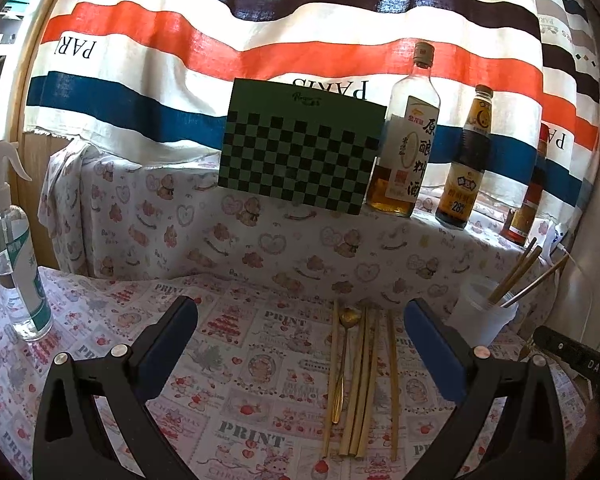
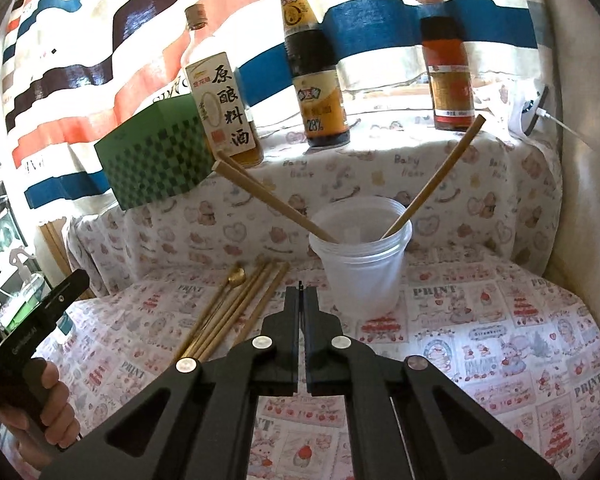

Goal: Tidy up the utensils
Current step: 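Carry the gold fork over the white cup and open right tool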

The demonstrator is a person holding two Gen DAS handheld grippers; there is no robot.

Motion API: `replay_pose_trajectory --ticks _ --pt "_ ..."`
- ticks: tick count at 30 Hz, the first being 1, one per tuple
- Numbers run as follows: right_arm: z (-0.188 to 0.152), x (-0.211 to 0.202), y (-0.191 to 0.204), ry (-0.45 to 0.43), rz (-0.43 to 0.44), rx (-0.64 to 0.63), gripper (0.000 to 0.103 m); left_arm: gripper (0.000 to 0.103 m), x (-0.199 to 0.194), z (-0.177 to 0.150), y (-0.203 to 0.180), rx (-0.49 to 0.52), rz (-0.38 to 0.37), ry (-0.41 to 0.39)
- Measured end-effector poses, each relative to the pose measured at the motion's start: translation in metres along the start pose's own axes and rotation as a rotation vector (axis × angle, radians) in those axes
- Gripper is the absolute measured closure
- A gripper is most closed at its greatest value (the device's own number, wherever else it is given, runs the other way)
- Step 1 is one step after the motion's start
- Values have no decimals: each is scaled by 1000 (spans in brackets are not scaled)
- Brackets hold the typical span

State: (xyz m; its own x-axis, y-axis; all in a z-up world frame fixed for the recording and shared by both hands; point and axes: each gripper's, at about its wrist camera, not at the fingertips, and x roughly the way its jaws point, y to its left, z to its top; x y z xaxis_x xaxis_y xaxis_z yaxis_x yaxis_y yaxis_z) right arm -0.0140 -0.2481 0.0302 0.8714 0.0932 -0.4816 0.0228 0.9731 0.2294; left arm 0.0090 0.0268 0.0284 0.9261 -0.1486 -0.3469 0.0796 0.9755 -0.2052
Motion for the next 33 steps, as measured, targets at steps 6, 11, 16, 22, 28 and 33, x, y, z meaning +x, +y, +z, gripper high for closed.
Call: replay_pose_trajectory --ticks 6,11,16,22,28,33 --pt "1 -2 -5 -12 6 24 101 0 0 2 2 -12 -3 1" --pt "5 -18 -6 -78 32 34 101 0 2 2 3 -11 5 6" --pt "15 -44 -6 -177 65 28 101 0 14 -1 0 25 12 65" --pt "58 -66 -3 -270 57 30 101 0 23 -9 -7 81 46 104" --pt "104 -50 -4 -301 42 17 101 0 28 -11 -8 86 51 123" --pt "107 1 -13 -229 -24 29 101 0 33 -13 -8 90 59 147"
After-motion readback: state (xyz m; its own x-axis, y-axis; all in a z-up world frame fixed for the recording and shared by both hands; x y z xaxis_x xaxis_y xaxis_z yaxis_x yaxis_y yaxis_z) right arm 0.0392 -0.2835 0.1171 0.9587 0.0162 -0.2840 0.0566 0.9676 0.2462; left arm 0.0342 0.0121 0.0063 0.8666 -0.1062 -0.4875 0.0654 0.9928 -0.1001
